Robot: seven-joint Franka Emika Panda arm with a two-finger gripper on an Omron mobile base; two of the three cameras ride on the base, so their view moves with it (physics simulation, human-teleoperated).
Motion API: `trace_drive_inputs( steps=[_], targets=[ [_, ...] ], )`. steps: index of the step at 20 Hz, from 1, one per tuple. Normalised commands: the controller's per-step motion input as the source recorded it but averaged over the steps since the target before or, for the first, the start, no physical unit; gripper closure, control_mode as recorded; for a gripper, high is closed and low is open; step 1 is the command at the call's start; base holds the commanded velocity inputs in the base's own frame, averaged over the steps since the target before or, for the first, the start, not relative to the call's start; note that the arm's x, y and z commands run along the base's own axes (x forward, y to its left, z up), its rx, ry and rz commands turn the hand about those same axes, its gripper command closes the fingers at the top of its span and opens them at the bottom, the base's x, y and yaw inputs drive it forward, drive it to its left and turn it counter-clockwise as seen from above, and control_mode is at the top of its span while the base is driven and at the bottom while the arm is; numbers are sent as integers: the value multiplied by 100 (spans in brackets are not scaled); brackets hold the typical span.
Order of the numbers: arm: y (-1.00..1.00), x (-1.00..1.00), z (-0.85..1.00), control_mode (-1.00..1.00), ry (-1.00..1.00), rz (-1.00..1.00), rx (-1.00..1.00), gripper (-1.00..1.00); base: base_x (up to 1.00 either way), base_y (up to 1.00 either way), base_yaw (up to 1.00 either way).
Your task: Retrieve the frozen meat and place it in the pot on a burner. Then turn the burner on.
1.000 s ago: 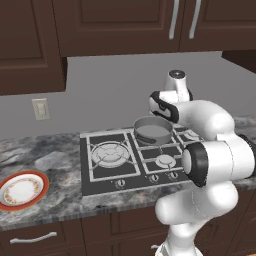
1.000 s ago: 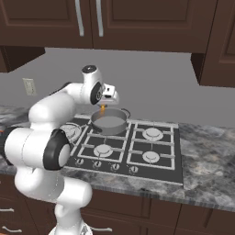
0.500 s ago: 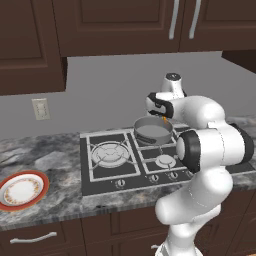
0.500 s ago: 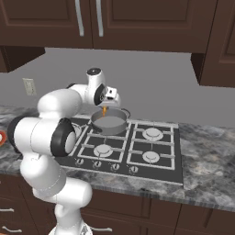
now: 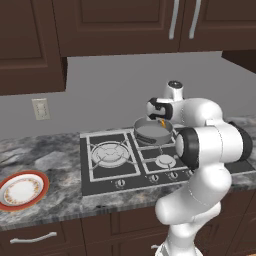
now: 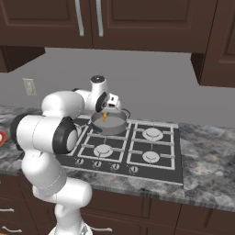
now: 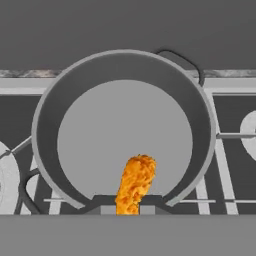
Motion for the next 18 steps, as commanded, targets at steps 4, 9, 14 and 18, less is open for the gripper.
trace_drive_inputs(
  steps=[4, 9, 14, 18],
  targets=[
    [0, 23, -23, -100, -4, 0, 1, 100, 0, 0, 0],
    [0, 34, -19, -100, -4, 0, 0, 100, 0, 0, 0],
    [1, 30, -19, -100, -5, 0, 0, 100, 0, 0, 0],
    [1, 30, -17, -100, -8, 0, 0, 100, 0, 0, 0]
  ],
)
